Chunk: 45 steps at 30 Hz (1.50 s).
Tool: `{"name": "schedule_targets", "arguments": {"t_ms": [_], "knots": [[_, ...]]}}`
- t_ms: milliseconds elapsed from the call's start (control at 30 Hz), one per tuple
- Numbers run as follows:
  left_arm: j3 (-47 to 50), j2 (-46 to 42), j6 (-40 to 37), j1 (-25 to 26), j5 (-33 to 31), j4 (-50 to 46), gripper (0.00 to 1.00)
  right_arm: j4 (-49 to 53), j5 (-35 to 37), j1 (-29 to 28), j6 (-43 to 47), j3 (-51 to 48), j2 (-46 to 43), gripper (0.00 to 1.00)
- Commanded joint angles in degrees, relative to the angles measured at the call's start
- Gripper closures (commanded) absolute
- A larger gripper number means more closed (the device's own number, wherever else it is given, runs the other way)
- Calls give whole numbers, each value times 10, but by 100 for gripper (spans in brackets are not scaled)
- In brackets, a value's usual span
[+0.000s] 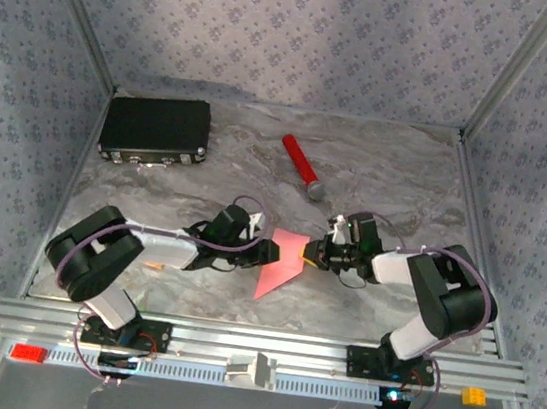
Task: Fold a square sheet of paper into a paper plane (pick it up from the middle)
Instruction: Perform the fifth fold on the wing at the bottom-center of the table.
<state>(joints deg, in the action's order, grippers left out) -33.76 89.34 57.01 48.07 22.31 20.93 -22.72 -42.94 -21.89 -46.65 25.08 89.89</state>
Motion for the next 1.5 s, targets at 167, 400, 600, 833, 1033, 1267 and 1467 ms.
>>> {"name": "schedule_targets", "arguments": {"t_ms": [167, 400, 600, 833, 1033, 1267, 1467], "knots": [[-45, -82, -143, 58, -134, -177, 53, 27, 58, 9, -76, -29, -109, 93], [-72, -77, -220, 114, -184, -225, 48, 42, 67, 7, -103, -24, -135, 93], [-122, -34, -257, 168, -256, -279, 44, 38, 70, 7, -115, -23, -137, 93], [-185, 26, -278, 214, -358, -347, 43, 40, 70, 7, -120, -20, -132, 93], [-220, 69, -288, 238, -420, -387, 43, 38, 68, 7, -126, -20, -133, 93], [-243, 107, -287, 252, -462, -412, 47, 37, 70, 7, -134, -16, -132, 93], [-246, 119, -287, 255, -477, -417, 55, 41, 71, 7, -135, -13, -132, 93]]}}
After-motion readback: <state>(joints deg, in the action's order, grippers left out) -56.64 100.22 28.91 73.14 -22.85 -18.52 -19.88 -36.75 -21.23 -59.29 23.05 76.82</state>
